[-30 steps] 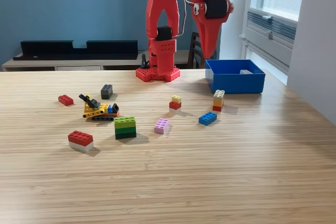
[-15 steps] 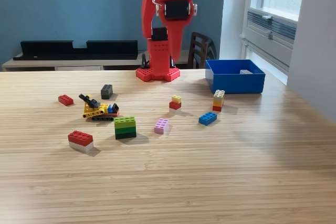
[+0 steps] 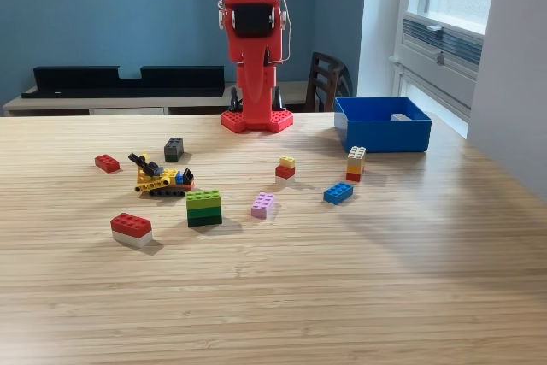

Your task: Grasp a lego block and put it in the bin.

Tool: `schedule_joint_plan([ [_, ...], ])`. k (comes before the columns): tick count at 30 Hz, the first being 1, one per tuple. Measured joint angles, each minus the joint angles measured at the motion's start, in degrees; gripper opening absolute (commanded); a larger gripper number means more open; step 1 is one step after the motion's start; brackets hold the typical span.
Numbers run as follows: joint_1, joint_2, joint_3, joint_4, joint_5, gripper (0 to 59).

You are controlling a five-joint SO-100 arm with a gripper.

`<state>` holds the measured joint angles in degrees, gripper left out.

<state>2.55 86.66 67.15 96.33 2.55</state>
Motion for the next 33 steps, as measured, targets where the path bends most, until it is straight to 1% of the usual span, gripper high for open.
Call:
schedule_joint_plan([
  [6, 6.15, 0.0, 1.05, -0.35, -0.88, 0.0],
  [9, 10.55, 0.0, 2.55, -2.64, -1.67, 0.0],
  [13, 14.85, 0.0, 5.71, -4.57, -4.48, 0.0],
  [22, 23.73, 0.0, 15.73, -12.66, -17.75, 0.3],
  [24, 24.43, 0.0, 16.79, -14.41, -19.78, 2.5],
  [25, 24.96, 0.0, 17.58, -15.29, -20.57, 6.0],
  [27, 26.19, 0.0, 18.81, -16.96, -21.88, 10.7],
  [33, 25.84, 0.0, 22.5, -21.01, -23.38, 22.6],
])
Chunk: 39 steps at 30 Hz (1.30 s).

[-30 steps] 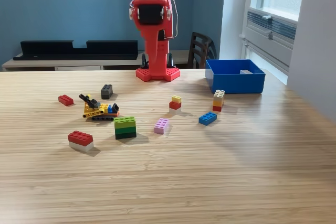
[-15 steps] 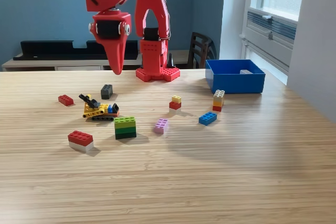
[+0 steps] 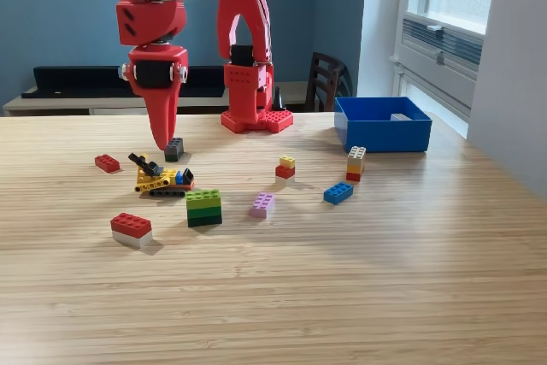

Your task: Grasp a lego block and put it in the bin.

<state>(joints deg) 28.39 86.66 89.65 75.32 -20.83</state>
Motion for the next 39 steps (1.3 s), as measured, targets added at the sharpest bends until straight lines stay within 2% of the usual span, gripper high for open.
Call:
schedule_joint_plan([
  [4, 0.09, 0.0, 2.55, -2.37, -1.23, 28.5],
  [11, 0.0, 0.0, 6.77, -5.98, -2.37, 29.1],
  [30, 0.0, -0.88, 10.72, -15.21, -0.44, 28.3],
  [39, -1.67, -0.88, 12.39, -16.52, 0.97, 21.8],
])
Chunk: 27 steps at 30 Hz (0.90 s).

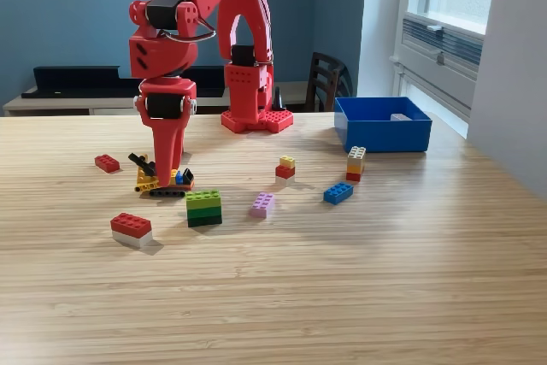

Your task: Grasp a lego block and put it in the bin.

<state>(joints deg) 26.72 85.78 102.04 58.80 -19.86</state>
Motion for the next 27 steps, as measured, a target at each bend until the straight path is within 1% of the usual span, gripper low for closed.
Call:
schedule_joint_plan([
  [6, -1.14, 0.0, 1.67, 0.0, 0.09, 21.3],
  [11, -0.88, -2.9, 1.67, 0.0, 1.67, 18.7],
  [15, -0.62, -6.24, -1.49, 2.55, 2.81, 16.8],
  [16, -0.44, -6.86, -2.46, 3.16, 3.08, 15.5],
  [22, -0.44, -8.7, -5.19, 4.57, 4.66, 0.1],
  [27, -0.44, -8.79, -5.27, 4.57, 6.42, 0.0],
])
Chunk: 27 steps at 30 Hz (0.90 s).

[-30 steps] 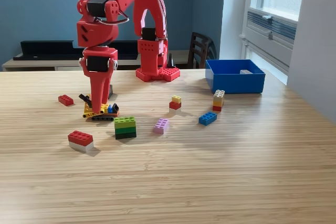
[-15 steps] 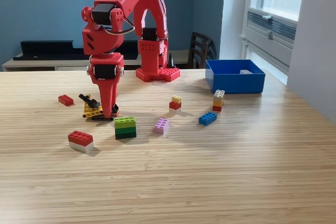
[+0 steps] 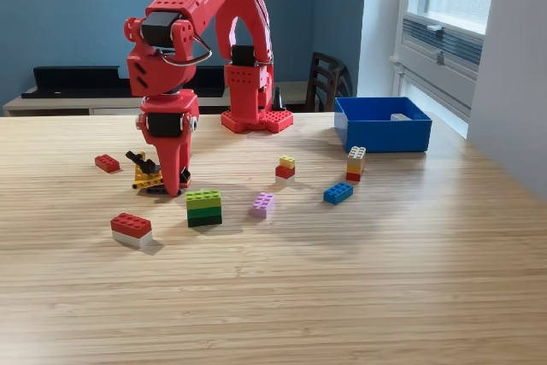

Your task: Grasp a lego block and put it in the bin.

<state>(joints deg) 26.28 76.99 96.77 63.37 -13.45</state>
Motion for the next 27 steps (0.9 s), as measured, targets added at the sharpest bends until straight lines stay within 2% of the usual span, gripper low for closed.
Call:
schedule_joint_plan([
  [12, 0.0, -0.09, -1.32, 0.44, 5.01, 0.0],
  [19, 0.09, -0.18, -11.07, 10.9, 8.0, 0.0],
  [27, -3.52, 3.43, -19.51, 18.11, 9.84, 0.0],
])
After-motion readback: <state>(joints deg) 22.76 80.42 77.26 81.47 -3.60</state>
